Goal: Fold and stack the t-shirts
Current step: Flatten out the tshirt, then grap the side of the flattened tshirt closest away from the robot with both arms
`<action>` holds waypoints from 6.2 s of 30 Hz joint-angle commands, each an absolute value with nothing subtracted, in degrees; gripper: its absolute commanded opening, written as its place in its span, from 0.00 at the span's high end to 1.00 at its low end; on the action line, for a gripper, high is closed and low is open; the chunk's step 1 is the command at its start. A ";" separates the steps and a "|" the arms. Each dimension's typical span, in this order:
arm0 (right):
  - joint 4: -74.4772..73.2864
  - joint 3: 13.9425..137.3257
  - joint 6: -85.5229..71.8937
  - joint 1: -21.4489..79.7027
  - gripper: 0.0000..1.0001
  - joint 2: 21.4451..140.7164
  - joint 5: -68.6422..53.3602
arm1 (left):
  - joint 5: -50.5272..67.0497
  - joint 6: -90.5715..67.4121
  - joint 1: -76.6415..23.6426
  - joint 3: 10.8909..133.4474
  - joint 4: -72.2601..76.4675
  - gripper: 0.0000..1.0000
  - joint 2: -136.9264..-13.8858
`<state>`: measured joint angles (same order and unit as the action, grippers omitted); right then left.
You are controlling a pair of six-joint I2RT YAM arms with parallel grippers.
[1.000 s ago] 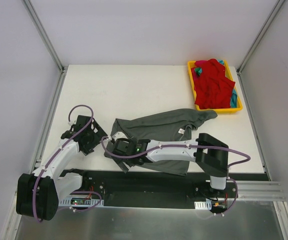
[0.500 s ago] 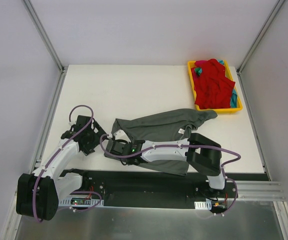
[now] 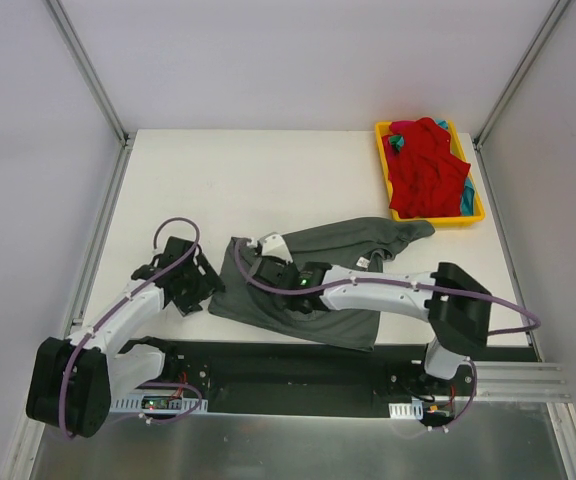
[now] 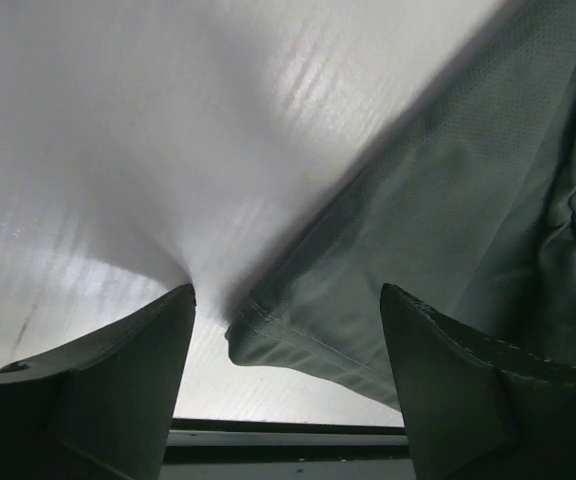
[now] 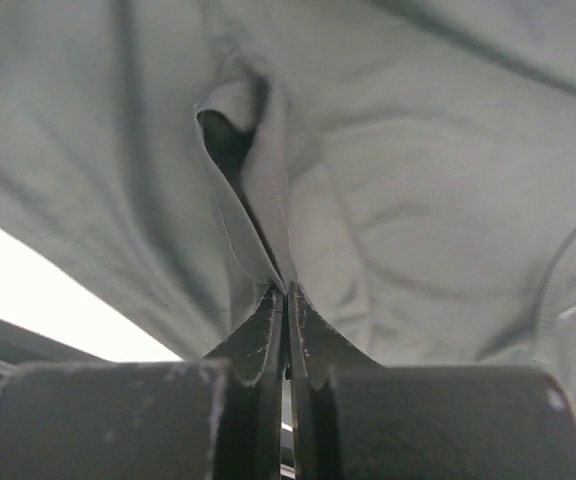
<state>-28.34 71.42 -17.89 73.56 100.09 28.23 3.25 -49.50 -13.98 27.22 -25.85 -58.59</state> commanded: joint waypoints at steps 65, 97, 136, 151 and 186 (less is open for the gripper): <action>-43.34 127.10 34.52 45.62 1.00 70.20 26.76 | -20.45 -22.06 -20.65 102.31 -18.37 1.00 -59.92; -33.94 96.80 2.74 34.36 0.04 102.67 4.00 | -20.14 -31.02 -9.49 79.75 -31.29 0.01 -91.78; -30.32 95.52 -1.85 24.70 0.04 124.36 -1.67 | 2.28 -33.66 -3.96 87.96 -29.79 0.01 -117.67; -30.59 103.62 -1.06 20.65 0.04 127.79 -7.47 | 2.64 -32.78 -3.69 117.15 -41.13 0.01 -134.21; -22.06 50.01 -2.20 38.58 0.04 69.97 5.36 | -21.53 -66.00 -3.34 28.13 -44.21 0.23 -50.80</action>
<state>-25.43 51.00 -1.19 38.15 73.60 4.75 -18.55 -59.40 -3.66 31.07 -43.42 -51.75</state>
